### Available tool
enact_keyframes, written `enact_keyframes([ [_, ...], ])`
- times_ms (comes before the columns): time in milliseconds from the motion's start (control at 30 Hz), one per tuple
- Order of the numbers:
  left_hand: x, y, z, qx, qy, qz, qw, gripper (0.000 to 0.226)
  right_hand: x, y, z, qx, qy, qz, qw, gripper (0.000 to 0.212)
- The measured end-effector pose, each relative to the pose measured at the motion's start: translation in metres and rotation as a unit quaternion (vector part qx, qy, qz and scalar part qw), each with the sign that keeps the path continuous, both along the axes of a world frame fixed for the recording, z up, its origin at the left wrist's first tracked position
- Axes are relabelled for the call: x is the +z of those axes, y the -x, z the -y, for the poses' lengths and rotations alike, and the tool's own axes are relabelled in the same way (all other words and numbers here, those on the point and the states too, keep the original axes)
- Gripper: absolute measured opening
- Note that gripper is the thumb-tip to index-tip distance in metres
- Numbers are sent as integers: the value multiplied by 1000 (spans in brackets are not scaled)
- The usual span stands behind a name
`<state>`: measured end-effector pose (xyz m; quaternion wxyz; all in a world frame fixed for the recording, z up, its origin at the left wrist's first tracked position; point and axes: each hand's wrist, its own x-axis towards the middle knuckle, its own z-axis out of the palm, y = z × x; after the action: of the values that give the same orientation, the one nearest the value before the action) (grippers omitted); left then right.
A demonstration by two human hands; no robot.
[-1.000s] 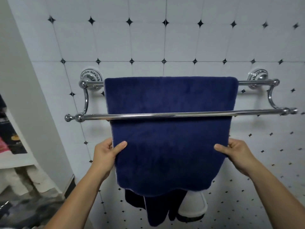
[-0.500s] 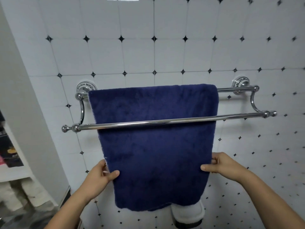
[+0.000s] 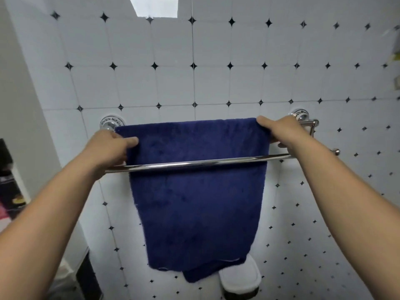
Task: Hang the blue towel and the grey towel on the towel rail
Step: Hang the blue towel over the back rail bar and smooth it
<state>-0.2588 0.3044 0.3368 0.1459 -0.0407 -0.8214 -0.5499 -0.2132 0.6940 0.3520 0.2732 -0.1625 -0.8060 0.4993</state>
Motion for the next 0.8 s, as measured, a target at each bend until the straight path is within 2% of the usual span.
enact_keyframes([
  [67, -3, 5, -7, -26, -70, 22, 997, 22, -5, 6, 2, 34, 86, -1, 996, 48],
  [167, 1, 6, -11, -2, -141, 22, 990, 12, -10, 7, -4, 66, 107, 3, 992, 24],
  [267, 5, 7, -8, -12, -215, 51, 975, 9, -10, -2, -11, 87, 63, 27, 994, 20],
  [400, 5, 7, -5, -45, -173, 106, 978, 9, -3, -14, -29, 156, -47, 121, 979, 13],
  [467, 6, 9, -3, -56, -189, 119, 973, 8, 4, -18, -34, 183, -59, 148, 970, 23],
  [533, 9, 10, -4, -84, -217, 146, 962, 17, 10, -16, -31, 160, -24, 114, 980, 33],
  [600, 12, 10, -5, -120, -242, 171, 948, 29, 11, -7, -24, 104, 23, 41, 993, 37],
  [733, 15, 9, -4, -177, -238, 179, 938, 26, 9, 11, -10, 50, 62, -63, 995, 29],
  [800, 15, 10, -5, -198, -229, 172, 938, 31, 8, 16, -10, 41, 46, -69, 996, 24],
])
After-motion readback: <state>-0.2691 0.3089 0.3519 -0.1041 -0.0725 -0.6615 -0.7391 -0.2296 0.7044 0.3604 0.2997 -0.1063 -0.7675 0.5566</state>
